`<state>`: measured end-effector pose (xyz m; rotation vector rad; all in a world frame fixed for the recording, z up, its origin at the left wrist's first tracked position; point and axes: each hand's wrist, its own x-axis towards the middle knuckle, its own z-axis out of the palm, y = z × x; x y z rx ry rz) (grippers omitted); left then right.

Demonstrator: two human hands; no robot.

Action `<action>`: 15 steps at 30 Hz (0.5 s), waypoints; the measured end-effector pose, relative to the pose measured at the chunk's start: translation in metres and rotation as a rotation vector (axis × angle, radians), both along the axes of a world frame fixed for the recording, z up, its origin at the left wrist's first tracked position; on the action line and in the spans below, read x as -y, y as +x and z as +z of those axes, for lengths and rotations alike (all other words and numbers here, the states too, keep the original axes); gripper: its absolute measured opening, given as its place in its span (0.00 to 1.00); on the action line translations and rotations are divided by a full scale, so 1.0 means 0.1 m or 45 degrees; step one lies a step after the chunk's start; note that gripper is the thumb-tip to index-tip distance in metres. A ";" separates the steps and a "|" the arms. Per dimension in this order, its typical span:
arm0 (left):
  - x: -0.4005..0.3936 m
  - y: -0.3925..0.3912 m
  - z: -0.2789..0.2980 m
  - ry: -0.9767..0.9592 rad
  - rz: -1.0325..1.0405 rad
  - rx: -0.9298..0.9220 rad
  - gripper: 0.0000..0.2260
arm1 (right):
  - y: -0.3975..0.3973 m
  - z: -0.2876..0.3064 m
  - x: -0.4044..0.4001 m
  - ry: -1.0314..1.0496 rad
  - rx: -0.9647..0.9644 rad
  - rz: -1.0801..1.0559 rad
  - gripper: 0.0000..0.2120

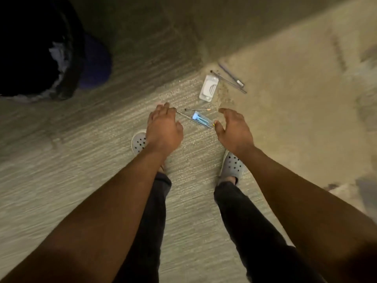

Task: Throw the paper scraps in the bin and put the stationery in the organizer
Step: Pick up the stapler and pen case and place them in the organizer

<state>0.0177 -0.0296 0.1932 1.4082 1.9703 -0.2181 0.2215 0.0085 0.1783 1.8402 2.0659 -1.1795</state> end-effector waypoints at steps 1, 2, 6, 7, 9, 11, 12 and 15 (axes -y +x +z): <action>0.01 0.00 -0.24 -0.004 -0.040 -0.004 0.23 | 0.03 -0.24 0.04 -0.011 0.016 0.012 0.20; 0.03 0.01 -0.47 -0.004 -0.072 -0.004 0.23 | 0.05 -0.46 0.08 -0.025 0.031 0.020 0.20; 0.11 0.04 -1.18 0.030 -0.173 0.022 0.22 | 0.17 -1.17 0.20 -0.055 0.084 0.065 0.21; 0.12 0.06 -1.32 0.044 -0.202 0.033 0.21 | 0.20 -1.31 0.22 -0.056 0.101 0.081 0.20; 0.14 0.11 -1.56 0.071 -0.282 0.049 0.21 | 0.24 -1.55 0.24 -0.054 0.130 0.111 0.20; 0.13 0.19 -1.75 0.103 -0.388 0.043 0.21 | 0.24 -1.74 0.24 -0.034 0.145 0.117 0.18; 0.11 0.23 -1.82 0.122 -0.433 0.041 0.21 | 0.24 -1.82 0.23 -0.022 0.154 0.113 0.17; 0.06 0.32 -1.98 0.196 -0.516 0.044 0.21 | 0.20 -2.00 0.22 0.016 0.165 0.107 0.14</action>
